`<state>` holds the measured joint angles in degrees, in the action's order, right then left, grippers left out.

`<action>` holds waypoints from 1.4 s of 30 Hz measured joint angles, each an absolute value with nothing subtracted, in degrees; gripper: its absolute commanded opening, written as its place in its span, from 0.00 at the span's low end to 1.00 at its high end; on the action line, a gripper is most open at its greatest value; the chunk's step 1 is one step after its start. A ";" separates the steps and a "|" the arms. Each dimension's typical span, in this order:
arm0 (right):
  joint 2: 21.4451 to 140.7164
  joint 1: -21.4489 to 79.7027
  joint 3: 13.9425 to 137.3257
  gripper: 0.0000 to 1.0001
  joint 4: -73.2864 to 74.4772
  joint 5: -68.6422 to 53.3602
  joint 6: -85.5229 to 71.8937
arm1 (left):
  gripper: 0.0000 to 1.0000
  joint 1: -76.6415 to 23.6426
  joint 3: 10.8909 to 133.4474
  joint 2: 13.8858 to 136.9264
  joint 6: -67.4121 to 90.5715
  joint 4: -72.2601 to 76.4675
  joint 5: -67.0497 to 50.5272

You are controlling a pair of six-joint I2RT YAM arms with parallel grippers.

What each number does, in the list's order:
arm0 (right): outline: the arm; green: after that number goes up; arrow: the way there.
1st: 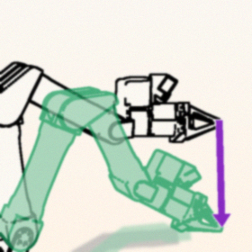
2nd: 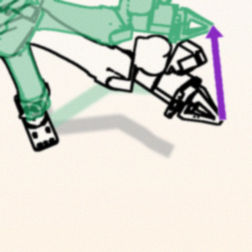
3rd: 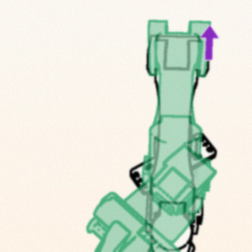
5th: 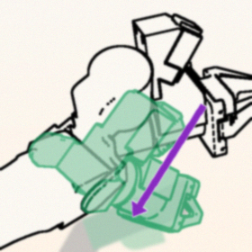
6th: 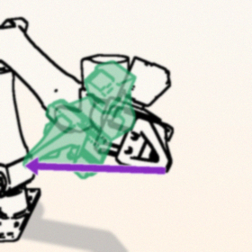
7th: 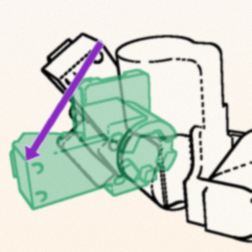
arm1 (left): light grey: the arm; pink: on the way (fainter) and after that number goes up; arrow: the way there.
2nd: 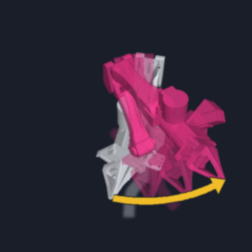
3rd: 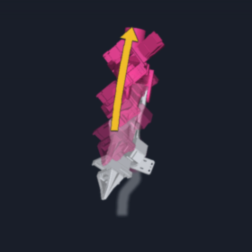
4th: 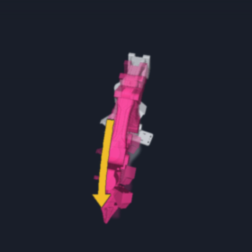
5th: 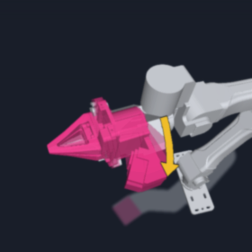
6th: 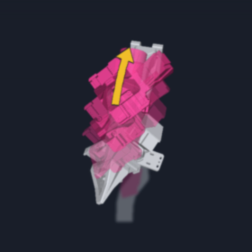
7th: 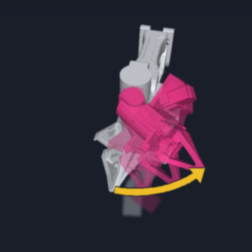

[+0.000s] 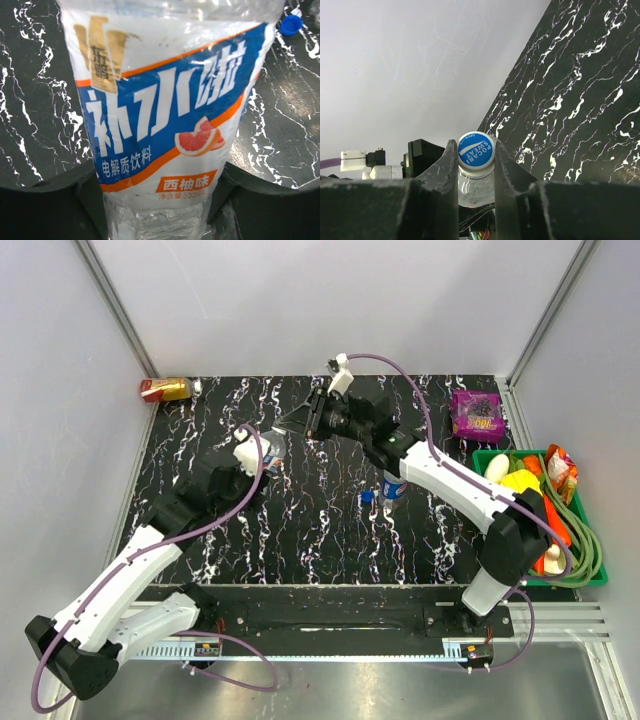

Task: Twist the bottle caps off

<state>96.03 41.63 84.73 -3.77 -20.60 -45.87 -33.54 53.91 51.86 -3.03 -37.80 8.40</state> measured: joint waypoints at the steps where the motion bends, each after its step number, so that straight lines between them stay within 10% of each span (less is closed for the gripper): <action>1: 95.57 41.63 84.29 0.00 -4.05 -20.67 -45.71 | 0.11 -33.56 53.91 51.68 -2.96 -37.71 7.79; 42: 72.18 39.70 74.37 0.00 -8.34 -32.93 -35.79 | 0.19 -33.39 57.65 48.18 5.74 -29.45 -36.34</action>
